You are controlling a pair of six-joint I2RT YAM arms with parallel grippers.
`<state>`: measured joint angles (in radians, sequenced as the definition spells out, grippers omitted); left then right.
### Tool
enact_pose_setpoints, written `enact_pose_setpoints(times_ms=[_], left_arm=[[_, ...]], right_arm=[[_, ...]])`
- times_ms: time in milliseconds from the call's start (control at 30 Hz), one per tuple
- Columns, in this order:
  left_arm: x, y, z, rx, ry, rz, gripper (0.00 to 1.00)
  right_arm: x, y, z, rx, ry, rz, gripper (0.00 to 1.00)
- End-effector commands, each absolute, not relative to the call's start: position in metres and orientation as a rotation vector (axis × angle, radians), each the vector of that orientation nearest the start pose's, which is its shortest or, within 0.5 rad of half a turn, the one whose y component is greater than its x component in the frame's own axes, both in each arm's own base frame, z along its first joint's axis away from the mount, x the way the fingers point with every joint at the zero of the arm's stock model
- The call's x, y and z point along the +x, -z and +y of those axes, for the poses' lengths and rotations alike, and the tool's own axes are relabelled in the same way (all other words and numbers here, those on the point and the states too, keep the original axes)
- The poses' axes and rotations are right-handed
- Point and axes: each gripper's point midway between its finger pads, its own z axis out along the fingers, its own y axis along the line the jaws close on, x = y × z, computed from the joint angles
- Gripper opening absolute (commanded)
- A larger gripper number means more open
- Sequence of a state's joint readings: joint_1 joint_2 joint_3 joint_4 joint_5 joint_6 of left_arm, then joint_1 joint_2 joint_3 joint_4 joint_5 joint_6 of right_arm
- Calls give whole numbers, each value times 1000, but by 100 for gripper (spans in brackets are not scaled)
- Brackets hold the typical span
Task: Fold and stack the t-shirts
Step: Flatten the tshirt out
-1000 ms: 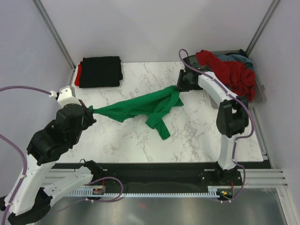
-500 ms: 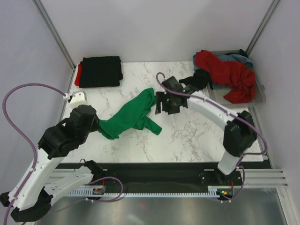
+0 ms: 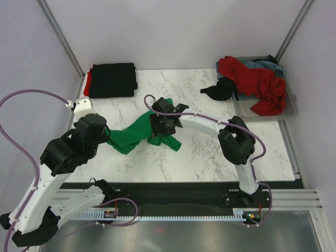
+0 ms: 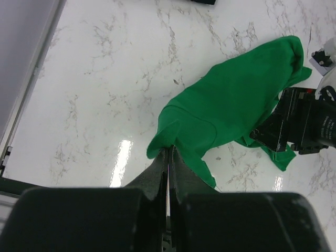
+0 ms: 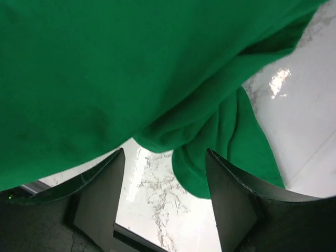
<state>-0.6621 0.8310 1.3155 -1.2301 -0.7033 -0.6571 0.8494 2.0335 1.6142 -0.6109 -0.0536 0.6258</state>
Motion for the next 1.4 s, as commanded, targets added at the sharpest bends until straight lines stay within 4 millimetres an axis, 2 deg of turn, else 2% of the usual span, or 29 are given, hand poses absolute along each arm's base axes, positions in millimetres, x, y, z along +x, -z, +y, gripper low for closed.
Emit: enact_pose_setpoints(times_ms=[0,133,167,333,367,433,467,500,533,633,667,700,733,767,800,833,867,900,933,1033,1067,1133,1167,1200,1233,1267,1300,1333,1367], left_arm=[[201,-318,-11,-364,-175,2005,2],[213,-322,-15,-345,-201,1982,2],[216,-323,-16,-343,-199,1979,2],[224,-324,-20,-335,-192,1973,2],[225,-324,-20,-338,-192,1970,2],[224,-323,-18,-339,-194,1971,2],[224,-324,-18,-343,-190,1967,2],[224,-324,-17,-343,-193,1966,2],[224,-325,-15,-344,-198,1967,2],[223,-328,-12,-346,-200,1960,2],[224,-329,-11,-348,-205,1960,2],[223,-330,-10,-345,-208,1960,2],[224,-331,-9,-350,-209,1959,2],[224,-331,-10,-349,-208,1960,2],[224,-331,-9,-348,-208,1961,2],[225,-331,-9,-349,-209,1962,2],[224,-331,-9,-351,-205,1962,2],[224,-330,-9,-349,-209,1966,2],[224,-330,-9,-352,-203,1966,2],[223,-330,-10,-351,-193,1968,2],[223,-331,-10,-351,-188,1967,2],[223,-329,-12,-341,-179,1978,2],[223,-329,-12,-338,-177,1980,2],[223,-327,-13,-335,-175,1985,2],[222,-325,-14,-332,-174,1996,2],[222,-324,-14,-333,-170,1998,2],[222,-322,-15,-331,-168,2003,2],[222,-320,-17,-326,-158,2010,2],[221,-319,-17,-324,-155,2014,2]], right_arm=[[300,-87,406,-400,-539,2636,70],[308,-78,407,-401,-461,2623,69],[309,-70,406,-409,-438,2634,69],[317,-64,410,-432,-380,2623,61],[316,-57,408,-443,-352,2637,55],[316,-56,408,-450,-331,2637,43],[317,-55,406,-450,-318,2637,20],[318,-58,405,-449,-311,2632,8],[317,-61,403,-448,-307,2628,1],[318,-91,394,-443,-284,2593,0],[320,-114,390,-433,-292,2555,0],[320,-126,386,-424,-296,2540,0],[317,-136,381,-425,-293,2535,0],[315,-159,375,-414,-324,2502,0],[315,-164,367,-399,-335,2507,0],[312,-181,359,-384,-364,2488,0],[312,-186,353,-365,-377,2490,0],[314,-181,338,-335,-376,2520,0],[316,-191,327,-303,-386,2502,0],[334,-178,279,-176,-296,2530,0],[348,-177,253,-93,-269,2536,0],[363,-158,226,-32,-237,2558,0],[379,-149,199,50,-213,2574,3],[387,-144,190,74,-221,2587,7],[400,-131,174,111,-229,2616,27],[407,-125,167,124,-222,2628,43],[418,-130,163,129,-218,2611,61],[421,-119,154,138,-179,2643,82],[425,-120,144,162,-143,2646,84]])
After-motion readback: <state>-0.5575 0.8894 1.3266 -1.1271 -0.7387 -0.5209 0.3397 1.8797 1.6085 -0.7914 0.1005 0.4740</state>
